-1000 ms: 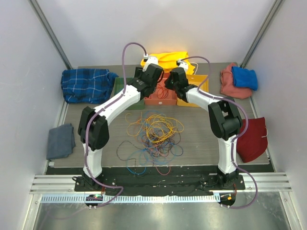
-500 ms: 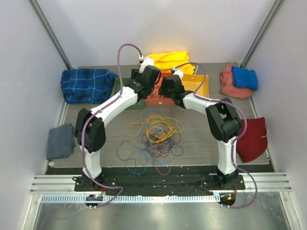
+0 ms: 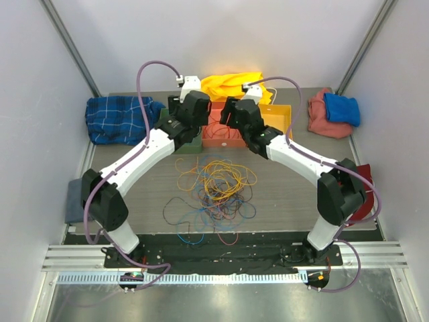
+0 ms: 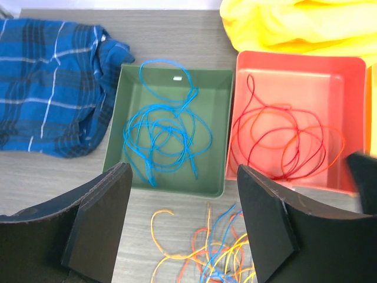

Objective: Untangle the cables

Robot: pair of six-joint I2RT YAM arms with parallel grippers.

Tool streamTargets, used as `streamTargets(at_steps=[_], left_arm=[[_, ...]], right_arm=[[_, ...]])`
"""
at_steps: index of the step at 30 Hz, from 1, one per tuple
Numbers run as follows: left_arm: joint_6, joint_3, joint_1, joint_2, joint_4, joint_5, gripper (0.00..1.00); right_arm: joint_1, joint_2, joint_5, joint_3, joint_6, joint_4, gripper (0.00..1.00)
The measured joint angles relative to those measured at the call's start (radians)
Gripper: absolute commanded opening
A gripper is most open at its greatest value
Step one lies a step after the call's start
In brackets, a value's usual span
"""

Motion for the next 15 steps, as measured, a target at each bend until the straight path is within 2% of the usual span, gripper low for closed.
streamTargets(at_steps=[4,8,12,15], left_arm=[[-0.039,-0.077,0.0,-0.048,-0.002,0.004,0.77],[-0.092,-0.193,0.0,-0.123,-0.017,0.055,0.75],[-0.144,-0.344,0.0,-0.277,-0.026,0.172,0.75],[-0.192,-0.49,0.0,-0.438,-0.005,0.274,0.8]], right_arm=[[0.0,-0.025,0.029,-0.035,-0.014,-0.002,0.61],[-0.007,-0.068,0.018,-0.15,-0.014,-0.023,0.59],[0.02,-0.201,-0.019,-0.323,-0.007,-0.057,0.58],[0.113,-0.338,-0.029,-0.454,0.013,-0.068,0.59]])
